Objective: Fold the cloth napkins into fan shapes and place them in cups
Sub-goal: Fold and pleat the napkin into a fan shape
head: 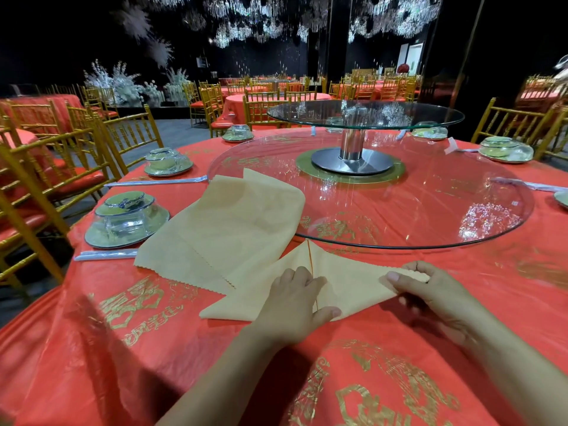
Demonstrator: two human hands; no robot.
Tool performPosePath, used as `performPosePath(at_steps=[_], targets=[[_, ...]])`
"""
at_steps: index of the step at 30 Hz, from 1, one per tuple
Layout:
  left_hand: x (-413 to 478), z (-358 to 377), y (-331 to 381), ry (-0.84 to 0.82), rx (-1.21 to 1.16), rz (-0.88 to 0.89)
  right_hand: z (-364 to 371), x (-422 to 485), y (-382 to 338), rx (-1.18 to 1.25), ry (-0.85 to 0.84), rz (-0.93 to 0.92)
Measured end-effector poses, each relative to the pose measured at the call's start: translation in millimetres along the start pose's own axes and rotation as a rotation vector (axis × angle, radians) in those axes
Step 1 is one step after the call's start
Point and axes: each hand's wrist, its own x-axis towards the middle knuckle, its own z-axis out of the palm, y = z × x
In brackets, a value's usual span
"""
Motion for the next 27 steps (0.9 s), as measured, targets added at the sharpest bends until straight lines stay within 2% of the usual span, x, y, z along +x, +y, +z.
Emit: performPosePath(at_steps=[3, 10, 14, 17, 21, 25, 27], targets=[[3.7, -9.9, 3.8, -0.072, 0.024, 0.052, 11.2, -3.8, 2.1, 0.197, -0.003, 0.021], [18.8, -21.2, 16.0, -0.218, 0.131, 0.082, 13.6, -2.6, 7.8, 0.292, -0.021, -0.009], [17.4, -14.4, 13.1, -0.114, 0.102, 0.062, 12.1, -3.4, 15.4, 0.012, -0.037, 0.004], [15.6, -7.3, 8.3, -0.010, 0.088, 0.071, 17.4, -3.3, 15.3, -0.149, -0.043, -0.081], [15.2, 0.1, 3.2, 0.080, 0.014, 0.083, 30.4, -0.3, 16.7, -0.504, -0.026, -0.395], [13.5, -0.2, 2.9, 0.018, -0.062, 0.085, 41.8, 0.6, 31.2, -0.803, 0.001, -0.674], [12.0, -5.1, 2.2, -0.013, -0.253, 0.024, 43.8, 2.6, 39.3, -0.935, 0.004, -0.806]])
